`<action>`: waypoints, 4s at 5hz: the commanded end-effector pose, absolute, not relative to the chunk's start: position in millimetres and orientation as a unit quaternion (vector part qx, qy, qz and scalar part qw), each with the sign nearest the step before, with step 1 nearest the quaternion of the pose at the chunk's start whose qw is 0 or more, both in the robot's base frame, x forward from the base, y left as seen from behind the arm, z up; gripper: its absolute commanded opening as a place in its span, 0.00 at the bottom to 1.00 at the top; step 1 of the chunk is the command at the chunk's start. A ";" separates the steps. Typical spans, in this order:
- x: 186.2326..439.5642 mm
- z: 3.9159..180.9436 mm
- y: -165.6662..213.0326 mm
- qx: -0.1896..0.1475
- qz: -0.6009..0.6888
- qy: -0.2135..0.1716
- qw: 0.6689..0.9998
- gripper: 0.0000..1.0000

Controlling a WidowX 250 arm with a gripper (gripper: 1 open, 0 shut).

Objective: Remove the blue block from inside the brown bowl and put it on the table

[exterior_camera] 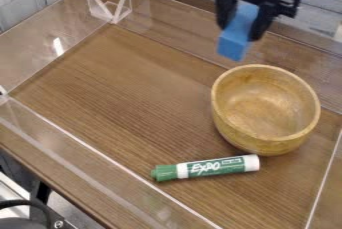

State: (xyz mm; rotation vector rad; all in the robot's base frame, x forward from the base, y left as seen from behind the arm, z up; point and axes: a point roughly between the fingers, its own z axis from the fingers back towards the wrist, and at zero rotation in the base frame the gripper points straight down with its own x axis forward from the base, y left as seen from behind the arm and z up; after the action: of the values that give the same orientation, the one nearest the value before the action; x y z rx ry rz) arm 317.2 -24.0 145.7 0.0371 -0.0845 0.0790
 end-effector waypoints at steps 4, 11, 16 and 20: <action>315.9 143.9 24.1 0.027 0.035 -0.101 0.994 0.00; 320.5 90.3 32.9 0.045 0.019 -0.124 0.991 0.00; 319.2 108.4 28.7 0.056 -0.004 -0.133 0.990 1.00; 314.7 126.8 47.9 0.044 -0.014 -0.130 0.990 1.00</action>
State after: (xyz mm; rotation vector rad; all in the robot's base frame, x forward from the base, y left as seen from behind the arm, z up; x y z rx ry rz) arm 306.8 46.0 103.6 0.0737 -0.1841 -0.0225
